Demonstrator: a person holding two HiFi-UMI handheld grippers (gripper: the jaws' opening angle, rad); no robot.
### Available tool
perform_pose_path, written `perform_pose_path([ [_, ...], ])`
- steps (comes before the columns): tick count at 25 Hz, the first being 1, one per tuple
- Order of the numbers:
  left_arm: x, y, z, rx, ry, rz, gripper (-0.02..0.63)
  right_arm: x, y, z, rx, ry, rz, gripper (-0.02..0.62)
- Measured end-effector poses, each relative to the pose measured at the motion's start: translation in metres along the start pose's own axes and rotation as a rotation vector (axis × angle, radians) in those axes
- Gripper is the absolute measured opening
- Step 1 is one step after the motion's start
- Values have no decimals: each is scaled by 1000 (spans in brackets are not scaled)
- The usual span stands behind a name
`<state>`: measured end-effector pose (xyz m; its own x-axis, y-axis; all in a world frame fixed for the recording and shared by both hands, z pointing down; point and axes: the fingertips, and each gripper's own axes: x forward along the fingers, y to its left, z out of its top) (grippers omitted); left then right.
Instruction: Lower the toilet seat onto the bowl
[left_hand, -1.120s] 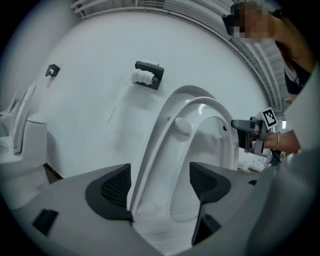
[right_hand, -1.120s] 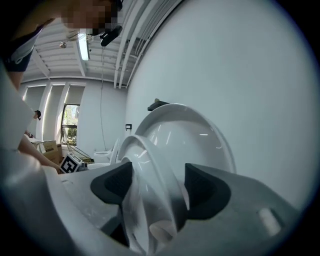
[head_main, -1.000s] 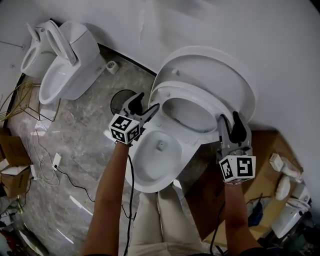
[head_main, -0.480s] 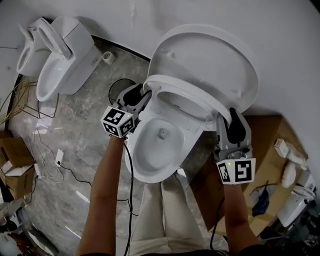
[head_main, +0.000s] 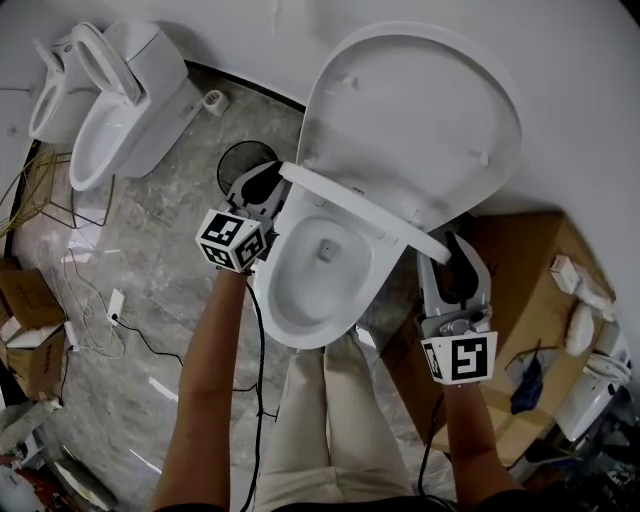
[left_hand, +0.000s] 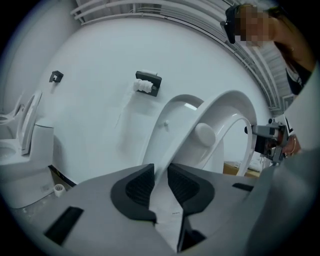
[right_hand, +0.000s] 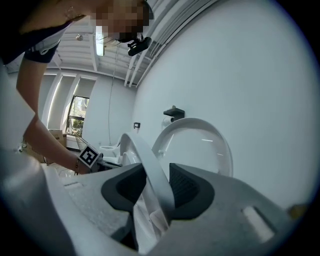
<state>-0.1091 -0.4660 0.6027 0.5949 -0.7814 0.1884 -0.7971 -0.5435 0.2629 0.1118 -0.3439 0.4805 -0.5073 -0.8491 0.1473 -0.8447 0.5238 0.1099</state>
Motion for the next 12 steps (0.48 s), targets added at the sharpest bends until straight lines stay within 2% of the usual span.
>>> perform_pose_path([
  [2,-13,-2,-7,-8,9,6,84,-8,14,0,-12,12,-4,144],
  [5,-36,-5,-18,-22,23,11,84,-18,35,1,39,0,-32,144],
  [9,-71,-15,-33,-31,55,-6,84,-32,59,-8,43,19,-51,144],
  [12,-105,-20,-40,-80,53,-7,84,-41,74,-15,40,43,-54,146],
])
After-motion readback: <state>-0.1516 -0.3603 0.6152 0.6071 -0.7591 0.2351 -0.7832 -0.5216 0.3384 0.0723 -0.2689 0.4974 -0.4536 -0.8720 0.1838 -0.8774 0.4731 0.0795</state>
